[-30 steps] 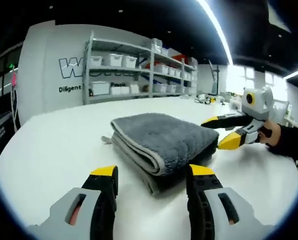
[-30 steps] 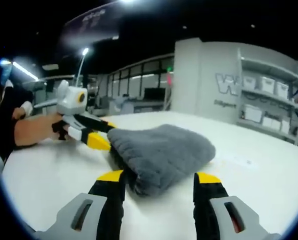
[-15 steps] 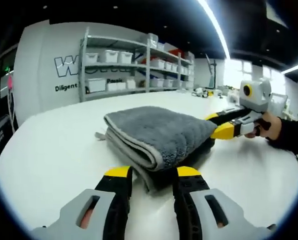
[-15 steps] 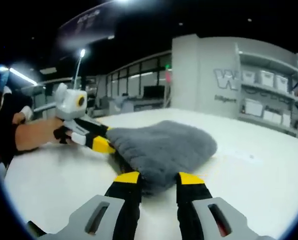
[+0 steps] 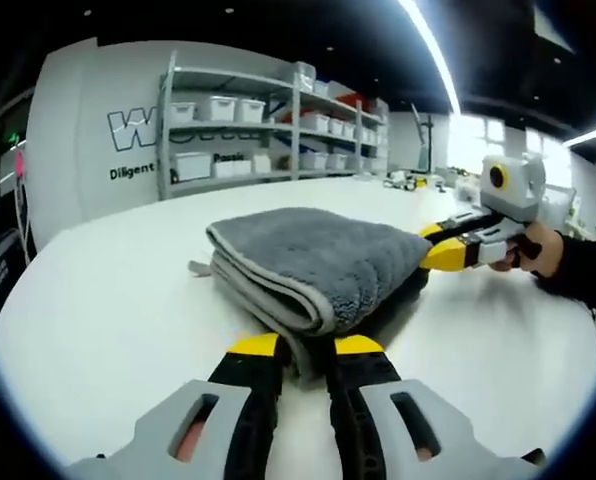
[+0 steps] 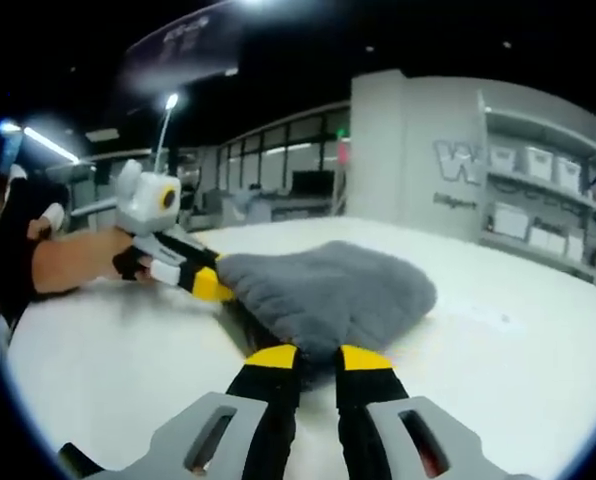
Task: Open the folded towel by lifting each exposed corner and separating the folded layers until the towel lies flat within the target outline without major curled edges
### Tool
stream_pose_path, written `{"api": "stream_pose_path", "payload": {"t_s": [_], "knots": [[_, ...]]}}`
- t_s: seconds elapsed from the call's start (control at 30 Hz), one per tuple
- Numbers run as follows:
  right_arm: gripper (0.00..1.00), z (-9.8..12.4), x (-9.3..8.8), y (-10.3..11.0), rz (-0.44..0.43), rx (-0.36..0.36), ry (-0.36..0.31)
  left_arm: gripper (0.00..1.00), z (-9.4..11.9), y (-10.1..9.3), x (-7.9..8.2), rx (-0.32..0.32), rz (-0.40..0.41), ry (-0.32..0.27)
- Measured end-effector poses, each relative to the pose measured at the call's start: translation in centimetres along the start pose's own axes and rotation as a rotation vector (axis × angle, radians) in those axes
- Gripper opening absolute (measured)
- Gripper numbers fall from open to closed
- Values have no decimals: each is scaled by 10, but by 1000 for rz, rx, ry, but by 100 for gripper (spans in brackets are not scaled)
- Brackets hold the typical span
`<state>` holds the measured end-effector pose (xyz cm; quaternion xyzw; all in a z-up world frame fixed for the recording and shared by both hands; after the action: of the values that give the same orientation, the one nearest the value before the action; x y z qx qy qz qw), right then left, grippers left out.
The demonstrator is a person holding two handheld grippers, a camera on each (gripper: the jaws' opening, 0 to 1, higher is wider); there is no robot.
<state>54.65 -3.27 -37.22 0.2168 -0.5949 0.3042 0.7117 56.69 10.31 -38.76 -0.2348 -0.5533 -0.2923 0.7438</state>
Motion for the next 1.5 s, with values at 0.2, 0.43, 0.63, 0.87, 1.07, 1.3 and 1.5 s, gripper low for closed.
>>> {"api": "stream_pose_path", "payload": {"t_s": [0.2,0.43,0.63,0.87,1.07,1.3,1.5], "knots": [[5,3,2,0,0,0,2,10,0,-5,0,-18,3,8],[5,12,-1,4,18,3,22,8,5,-16,-4,-41,14,24],[5,18,-3,7,38,-5,40,8,9,-24,-5,-40,0,42],[4,27,-5,12,36,-9,57,7,12,-31,-8,-42,-4,61],[4,34,-8,14,32,-12,72,7,15,-40,-11,-47,-22,72],[4,41,-10,18,35,-10,81,7,20,-47,-13,-53,-25,82],[4,47,-11,24,30,-7,89,7,27,-53,-15,-60,-37,92]]}}
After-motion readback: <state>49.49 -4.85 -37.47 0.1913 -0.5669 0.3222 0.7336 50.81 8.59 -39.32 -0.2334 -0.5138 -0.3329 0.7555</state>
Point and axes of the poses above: the point that each gripper's makers call its tool centre point, and the gripper's own axes: z roughly backward along the fingers, y roughly to its left, x roughly out of its top, the point moved 1 cm from there along z, roughly backward along the fingers, and after that the axes turned 5 degrees about -y, right-handed, at the moved point
